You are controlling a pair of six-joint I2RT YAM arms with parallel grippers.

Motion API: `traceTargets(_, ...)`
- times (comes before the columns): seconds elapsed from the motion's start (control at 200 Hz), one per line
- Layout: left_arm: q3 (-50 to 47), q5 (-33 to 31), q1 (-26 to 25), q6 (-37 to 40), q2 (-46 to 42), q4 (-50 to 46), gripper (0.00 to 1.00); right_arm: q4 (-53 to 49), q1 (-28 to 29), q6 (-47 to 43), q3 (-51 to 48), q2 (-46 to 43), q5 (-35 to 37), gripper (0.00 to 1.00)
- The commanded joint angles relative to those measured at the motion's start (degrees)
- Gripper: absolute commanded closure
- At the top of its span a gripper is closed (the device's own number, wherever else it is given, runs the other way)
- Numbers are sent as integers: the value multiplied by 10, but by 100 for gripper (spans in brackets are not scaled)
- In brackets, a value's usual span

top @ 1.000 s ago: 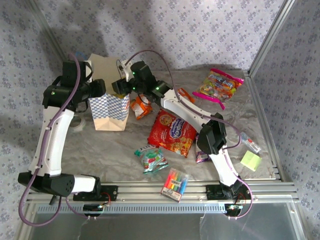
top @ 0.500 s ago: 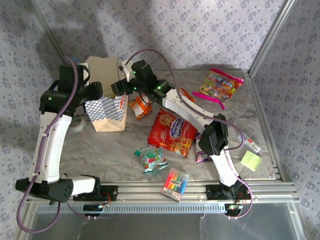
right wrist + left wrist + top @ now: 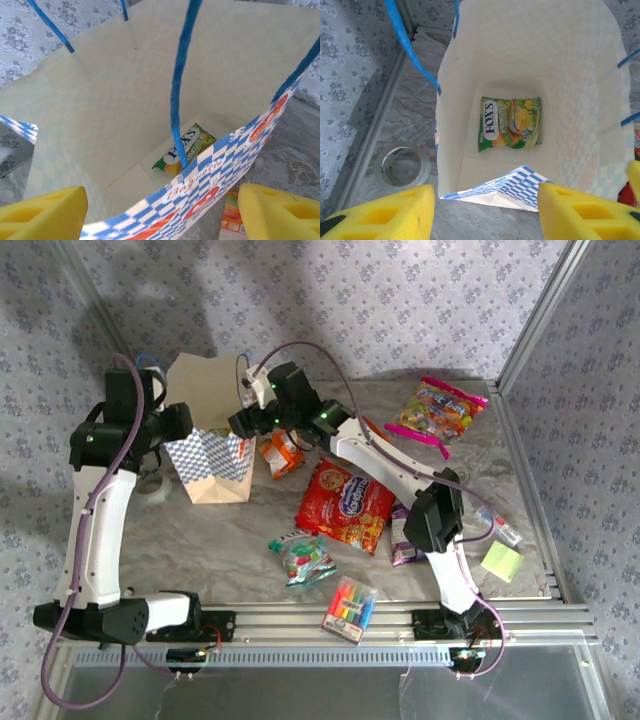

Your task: Place the snacks into the paper bag

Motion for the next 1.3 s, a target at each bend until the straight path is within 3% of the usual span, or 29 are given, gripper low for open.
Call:
traceTargets(0.0,12,6,13,-4,-15,-18,43,11,-4,-25,-25,-64,-1,19)
traceTargets(0.57,-27,54,65,-21,1,-20,44,46,-40,-68,-292,-257,56,14)
traceTargets(0.81,-36,71,92,-25,33,-14,44,44,-101,-21,-396,-320,64,13)
traceTargets(1.049,-25,97,121,-26,64,8,44,54,-155,36,-440,-322,41,13)
traceTargets(1.294,-11,104,126,-23,93,19,44,56,-162,65,-398,-250,12,13)
